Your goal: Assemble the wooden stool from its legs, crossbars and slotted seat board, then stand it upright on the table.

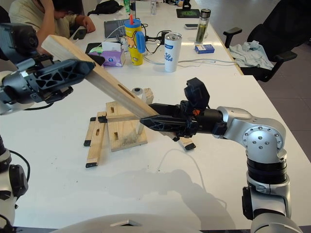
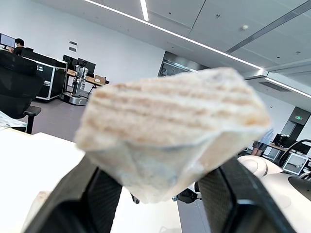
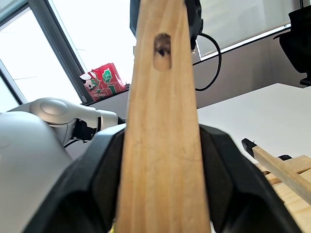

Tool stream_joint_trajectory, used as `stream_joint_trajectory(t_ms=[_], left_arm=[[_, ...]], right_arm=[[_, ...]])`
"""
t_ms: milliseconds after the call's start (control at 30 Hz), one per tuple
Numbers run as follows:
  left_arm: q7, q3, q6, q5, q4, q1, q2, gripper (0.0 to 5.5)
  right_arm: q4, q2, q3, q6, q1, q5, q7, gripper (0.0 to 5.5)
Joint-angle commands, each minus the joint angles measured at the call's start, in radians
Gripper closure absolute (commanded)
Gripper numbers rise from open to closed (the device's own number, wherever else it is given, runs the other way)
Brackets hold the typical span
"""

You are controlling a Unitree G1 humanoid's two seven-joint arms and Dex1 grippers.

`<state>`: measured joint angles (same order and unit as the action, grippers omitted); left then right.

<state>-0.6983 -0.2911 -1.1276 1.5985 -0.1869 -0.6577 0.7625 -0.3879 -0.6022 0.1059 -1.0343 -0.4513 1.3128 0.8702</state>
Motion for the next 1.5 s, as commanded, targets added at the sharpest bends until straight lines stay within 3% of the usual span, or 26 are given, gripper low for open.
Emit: stream_joint_trajectory(t_ms=[33, 67, 267, 400, 467, 600, 767, 967, 1500], left_arm=[[-0.007, -0.023, -0.002, -0.023, -0.002, 0.052, 0.029, 3.41], [-0.004, -0.04, 0.001, -0.023, -0.002, 0.072, 0.034, 3.43], [-0.01, -0.199, -0.021, -0.009, -0.033, 0.268, 0.125, 3.47], [-0.09, -0.297, -0.063, -0.07, -0.042, 0.427, 0.216, 3.47], [-0.183, -0.303, -0.06, -0.157, -0.048, 0.508, 0.264, 3.47], [-0.38, -0.209, 0.067, -0.412, 0.041, 0.56, 0.369, 3.47], [-0.373, -0.181, 0.199, -0.547, 0.179, 0.444, 0.317, 3.47], [-0.382, -0.153, 0.3, -0.637, 0.127, 0.46, 0.268, 3.47], [-0.389, -0.046, 0.464, -0.799, 0.057, 0.5, 0.143, 3.47]], right_arm=[[0.025, 0.005, 0.022, 0.001, -0.004, 0.027, -0.026, 3.45], [0.021, 0.01, 0.019, 0.002, 0.004, 0.021, -0.038, 3.08], [-0.053, 0.028, 0.0, 0.023, 0.15, -0.007, -0.101, 2.2], [-0.102, 0.067, -0.08, 0.078, 0.305, -0.126, -0.145, 2.17], [-0.109, 0.104, -0.151, 0.126, 0.361, -0.219, -0.171, 2.17], [-0.047, 0.231, -0.276, 0.213, 0.389, -0.379, -0.265, 2.17], [0.124, 0.393, -0.339, 0.234, 0.323, -0.517, -0.419, 2.17], [0.234, 0.52, -0.374, 0.208, 0.269, -0.593, -0.512, 2.17], [0.37, 0.494, -0.329, 0.225, 0.229, -0.779, -0.529, 2.17]])
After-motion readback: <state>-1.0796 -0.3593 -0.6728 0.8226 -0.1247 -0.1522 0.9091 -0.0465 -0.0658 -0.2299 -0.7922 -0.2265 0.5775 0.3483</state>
